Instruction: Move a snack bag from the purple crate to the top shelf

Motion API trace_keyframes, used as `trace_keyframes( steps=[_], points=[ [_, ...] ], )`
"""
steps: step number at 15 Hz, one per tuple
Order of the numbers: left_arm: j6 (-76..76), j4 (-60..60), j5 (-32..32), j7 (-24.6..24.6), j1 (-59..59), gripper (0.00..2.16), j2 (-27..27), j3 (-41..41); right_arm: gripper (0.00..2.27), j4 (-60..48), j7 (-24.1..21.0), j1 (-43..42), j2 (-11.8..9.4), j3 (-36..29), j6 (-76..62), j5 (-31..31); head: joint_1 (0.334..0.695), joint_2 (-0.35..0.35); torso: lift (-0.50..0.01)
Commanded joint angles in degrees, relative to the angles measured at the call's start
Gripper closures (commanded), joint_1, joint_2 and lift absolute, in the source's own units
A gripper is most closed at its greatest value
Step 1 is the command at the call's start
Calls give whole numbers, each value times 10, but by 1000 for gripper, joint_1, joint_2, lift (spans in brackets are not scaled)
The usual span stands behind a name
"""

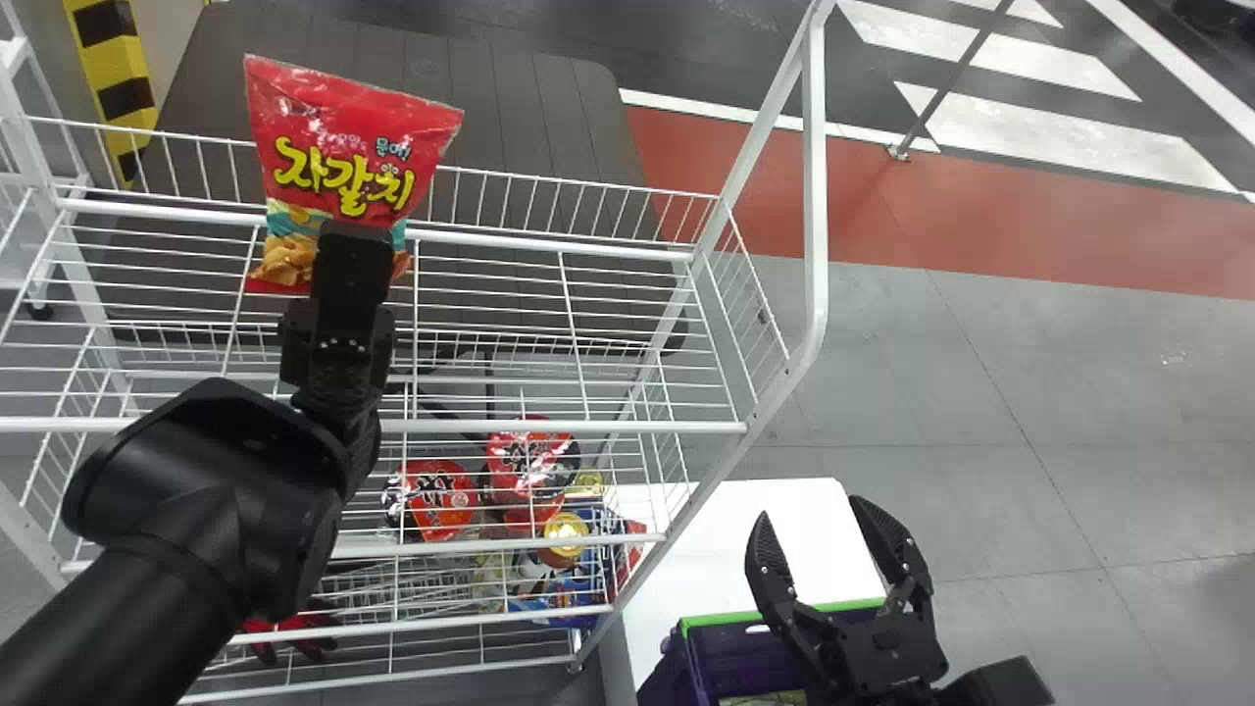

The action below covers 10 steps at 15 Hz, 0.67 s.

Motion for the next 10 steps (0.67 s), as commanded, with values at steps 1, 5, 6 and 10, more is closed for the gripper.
trace_keyframes(
  steps=[1, 5, 6, 10],
  points=[
    [0, -7, -5, 8, 2, 1386, -4, -6, 127, 0, 1, 0, 0, -1, 0, -1, 695, -350, 0],
    [44, -54, -36, 25, 15, 1386, -4, -6, 127, 1, 2, -1, -4, -1, 2, -4, 695, -350, 0],
    [71, -71, -44, 25, 17, 1386, -4, -5, 127, 3, 1, -2, -4, 0, 2, -4, 695, -350, 0],
    [109, -105, -56, 18, 26, 1386, -4, 29, 127, 13, 2, -11, -6, 2, 5, -4, 695, -350, 0]
  ],
)
